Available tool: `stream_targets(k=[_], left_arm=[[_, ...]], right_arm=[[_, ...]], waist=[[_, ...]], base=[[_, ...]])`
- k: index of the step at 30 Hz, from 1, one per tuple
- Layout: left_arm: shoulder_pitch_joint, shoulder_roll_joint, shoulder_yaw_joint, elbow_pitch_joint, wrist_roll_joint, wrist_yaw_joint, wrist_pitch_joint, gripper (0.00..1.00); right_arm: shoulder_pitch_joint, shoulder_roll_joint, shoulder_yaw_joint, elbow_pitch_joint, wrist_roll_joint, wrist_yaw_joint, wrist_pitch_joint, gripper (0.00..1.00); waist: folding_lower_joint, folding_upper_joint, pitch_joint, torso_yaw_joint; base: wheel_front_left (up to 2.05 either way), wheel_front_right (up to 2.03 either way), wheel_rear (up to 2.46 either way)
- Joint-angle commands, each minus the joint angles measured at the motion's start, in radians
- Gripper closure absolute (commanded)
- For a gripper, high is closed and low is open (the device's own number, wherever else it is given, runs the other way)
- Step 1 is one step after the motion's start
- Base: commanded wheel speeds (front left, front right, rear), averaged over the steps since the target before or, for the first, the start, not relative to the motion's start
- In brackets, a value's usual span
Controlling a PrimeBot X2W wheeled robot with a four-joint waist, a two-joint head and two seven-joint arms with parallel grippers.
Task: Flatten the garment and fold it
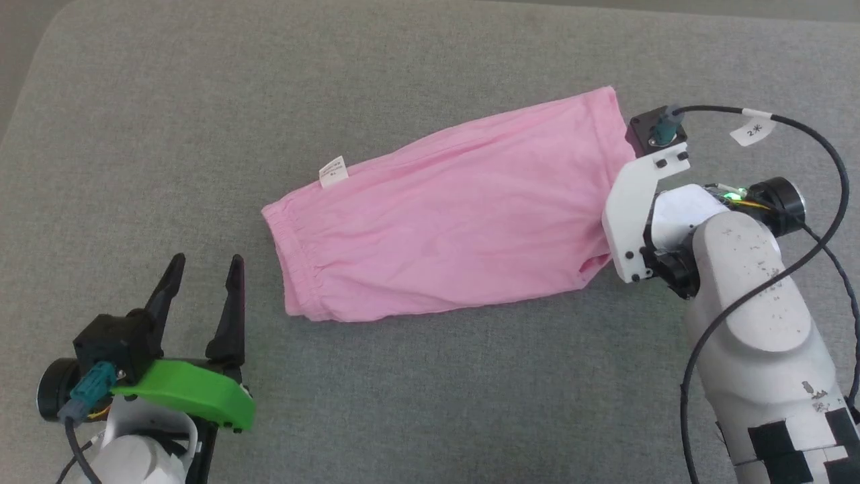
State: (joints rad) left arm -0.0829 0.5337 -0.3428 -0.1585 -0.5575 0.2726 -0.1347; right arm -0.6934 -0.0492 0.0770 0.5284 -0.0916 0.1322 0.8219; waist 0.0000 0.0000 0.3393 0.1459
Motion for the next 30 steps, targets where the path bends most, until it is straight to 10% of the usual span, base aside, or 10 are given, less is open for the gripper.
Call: stream_targets(k=[1,2,16,25,27,30], left_arm=[[-0.012,-0.003,-0.003,0.002,-0.015,-0.003,0.015,0.00],[-0.012,-0.004,-0.005,0.000,-0.021,0.001,0.029,0.00],[-0.138,0.015,-0.112,-0.069,-0.157,0.034,0.524,0.00],[-0.155,0.027,-0.133,0.098,-0.189,0.067,0.660,0.00],[-0.148,0.022,-0.149,0.103,-0.215,0.035,0.682,1.00],[-0.145,0.019,-0.159,0.108,-0.247,-0.002,0.700,1.00]], right_arm=[[0.029,-0.001,0.005,0.017,-0.001,-0.002,0.027,0.79],[0.028,-0.001,0.005,0.013,0.004,-0.002,0.031,1.00],[0.015,-0.001,0.010,-0.052,0.041,-0.002,0.036,1.00],[0.007,-0.001,0.048,-0.073,0.072,-0.002,0.024,1.00],[0.006,-0.001,0.054,-0.074,0.077,-0.002,0.019,1.00],[0.007,-0.001,0.060,-0.076,0.088,-0.002,0.010,1.00]], waist=[[0.0000,0.0000,0.008,0.003],[0.0000,0.0000,0.010,0.003],[0.0000,0.0000,0.033,-0.022],[0.0000,0.0000,0.061,-0.066],[0.0000,0.0000,0.060,-0.070],[0.0000,0.0000,0.054,-0.071]], base=[[0.00,0.00,0.00],[0.00,0.00,0.00],[0.00,0.00,0.00],[0.00,0.00,0.00],[0.00,0.00,0.00],[0.00,0.00,0.00]])
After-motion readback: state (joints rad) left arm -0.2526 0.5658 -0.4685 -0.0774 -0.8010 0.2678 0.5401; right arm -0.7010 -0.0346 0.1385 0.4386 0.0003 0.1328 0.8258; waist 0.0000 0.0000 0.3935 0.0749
